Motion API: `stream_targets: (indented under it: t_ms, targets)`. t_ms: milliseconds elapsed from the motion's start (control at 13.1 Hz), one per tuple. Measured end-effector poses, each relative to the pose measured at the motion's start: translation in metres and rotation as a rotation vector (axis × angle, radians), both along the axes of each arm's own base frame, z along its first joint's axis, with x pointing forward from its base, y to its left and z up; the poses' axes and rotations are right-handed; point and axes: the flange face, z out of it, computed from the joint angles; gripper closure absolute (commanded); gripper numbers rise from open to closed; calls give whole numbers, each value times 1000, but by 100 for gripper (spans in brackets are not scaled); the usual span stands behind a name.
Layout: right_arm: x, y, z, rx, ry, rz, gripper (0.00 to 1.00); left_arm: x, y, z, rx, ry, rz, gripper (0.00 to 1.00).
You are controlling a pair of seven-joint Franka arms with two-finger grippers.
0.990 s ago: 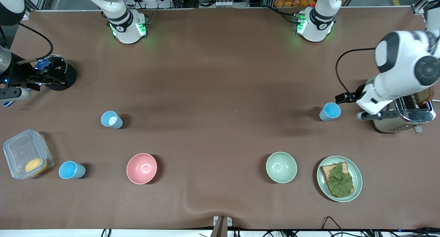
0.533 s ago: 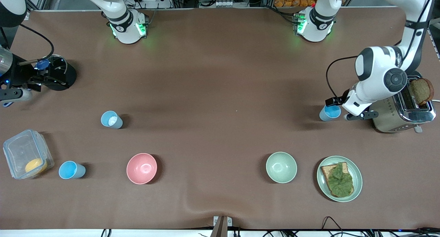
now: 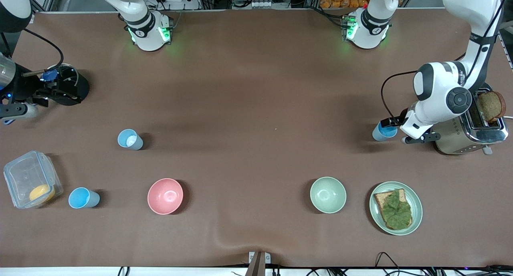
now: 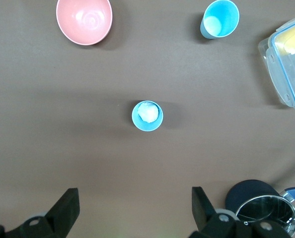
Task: Stack blue cups with both arms
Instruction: 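Reach the left gripper to the blue cup by the toaster and grasp it, then lift the cup with the left gripper while the right gripper reaches out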
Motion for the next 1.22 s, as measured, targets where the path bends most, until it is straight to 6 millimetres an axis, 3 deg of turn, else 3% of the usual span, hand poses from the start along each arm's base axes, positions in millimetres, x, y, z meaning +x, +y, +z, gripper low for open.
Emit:
stream_targets:
  t_ms: [229, 457, 686, 762, 838, 990, 1219]
  targets:
    - [0, 2, 0, 0, -1, 3, 0, 1, 3, -12, 1, -1, 5, 0]
    - [0, 25, 0, -5, -4, -3, 0, 3, 3, -16, 1, -3, 5, 0]
    - [-1, 49, 1, -14, -4, -13, 0, 5, 3, -16, 1, -4, 5, 50]
    - [-1, 50, 0, -26, -4, -17, 0, 5, 3, -16, 2, -4, 4, 73]
    - [-1, 48, 0, -30, -4, -19, 0, 5, 3, -15, 2, -5, 4, 86]
    - [0, 44, 0, -32, -5, -26, 0, 5, 3, -15, 2, -5, 4, 99]
    - [0, 42, -1, -33, -5, -30, 0, 6, 3, -15, 2, -8, 4, 100]
